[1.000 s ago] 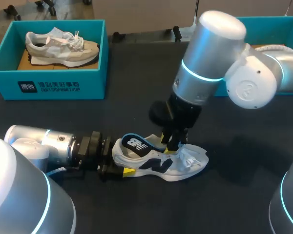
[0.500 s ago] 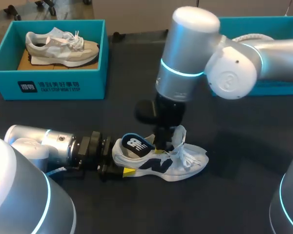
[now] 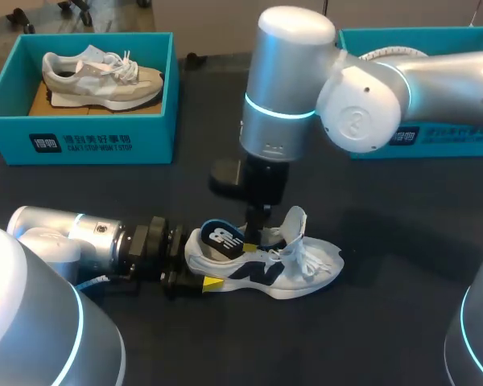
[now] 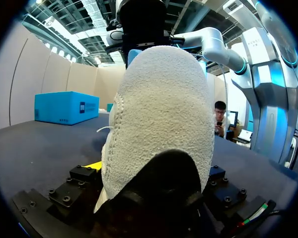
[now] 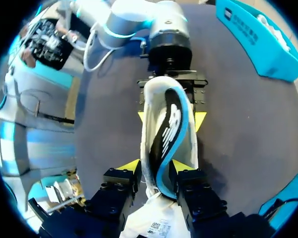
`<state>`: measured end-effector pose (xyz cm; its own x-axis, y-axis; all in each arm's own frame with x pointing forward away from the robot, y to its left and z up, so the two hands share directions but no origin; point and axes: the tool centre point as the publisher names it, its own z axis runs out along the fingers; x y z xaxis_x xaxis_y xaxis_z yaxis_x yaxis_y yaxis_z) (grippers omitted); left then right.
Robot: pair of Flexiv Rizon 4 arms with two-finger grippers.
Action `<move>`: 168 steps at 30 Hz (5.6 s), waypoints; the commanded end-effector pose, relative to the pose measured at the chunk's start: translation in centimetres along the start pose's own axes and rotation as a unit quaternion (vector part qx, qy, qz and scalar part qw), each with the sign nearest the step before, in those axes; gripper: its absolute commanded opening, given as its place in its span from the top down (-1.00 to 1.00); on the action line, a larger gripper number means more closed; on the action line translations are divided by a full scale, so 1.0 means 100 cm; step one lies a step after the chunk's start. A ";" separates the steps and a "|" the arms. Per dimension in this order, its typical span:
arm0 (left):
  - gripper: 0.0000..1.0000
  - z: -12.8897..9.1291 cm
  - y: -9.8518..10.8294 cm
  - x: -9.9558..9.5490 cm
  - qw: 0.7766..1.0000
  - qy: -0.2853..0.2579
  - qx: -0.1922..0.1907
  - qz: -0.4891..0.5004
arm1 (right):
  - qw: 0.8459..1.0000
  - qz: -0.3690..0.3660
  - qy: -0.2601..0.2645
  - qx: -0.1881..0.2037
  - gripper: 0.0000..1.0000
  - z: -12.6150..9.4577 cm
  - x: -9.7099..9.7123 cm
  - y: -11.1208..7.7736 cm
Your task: Take the shoe out of the shoebox, open the shoe tongue, remove and reinsert the insole, then place the shoe into the shoebox
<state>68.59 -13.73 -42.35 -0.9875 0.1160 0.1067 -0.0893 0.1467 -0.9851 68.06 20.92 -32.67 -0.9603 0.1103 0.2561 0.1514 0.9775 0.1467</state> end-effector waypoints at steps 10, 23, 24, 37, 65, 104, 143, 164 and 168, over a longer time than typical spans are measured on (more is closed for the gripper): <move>1.00 -0.001 0.002 0.000 1.000 -0.001 0.000 0.000 | 0.999 0.043 0.012 -0.018 0.87 0.006 0.000 0.004; 1.00 -0.001 0.002 0.000 1.000 -0.001 0.000 0.000 | 0.999 0.041 0.018 -0.020 0.31 0.003 0.004 0.004; 1.00 -0.001 0.002 0.000 1.000 -0.001 0.000 0.000 | 0.999 0.042 0.017 -0.020 0.31 0.002 0.005 0.005; 1.00 -0.001 0.002 0.000 1.000 -0.001 0.000 0.000 | 0.995 0.102 0.013 -0.019 0.31 -0.004 0.011 0.012; 1.00 -0.001 0.002 0.000 1.000 -0.001 0.000 0.000 | 0.982 0.183 -0.033 -0.037 0.51 -0.006 0.004 0.008; 1.00 -0.001 0.002 0.000 1.000 -0.001 0.000 0.000 | 0.989 0.134 0.012 -0.055 1.00 0.001 -0.008 0.008; 1.00 -0.001 0.002 0.000 1.000 -0.001 0.000 0.000 | 0.995 0.040 0.047 -0.085 1.00 0.002 -0.003 0.011; 1.00 -0.001 0.002 0.000 1.000 -0.001 0.000 0.000 | 0.987 -0.128 0.098 -0.021 1.00 -0.009 -0.006 0.039; 1.00 -0.001 0.002 0.000 1.000 -0.001 0.000 0.000 | 0.982 -0.154 0.112 -0.005 1.00 -0.008 -0.006 0.047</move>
<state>68.60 -13.71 -42.35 -0.9875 0.1159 0.1068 -0.0894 0.1466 -0.9852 68.92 23.94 -31.28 -0.9032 -0.2109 0.3739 -0.0939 0.9470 0.3072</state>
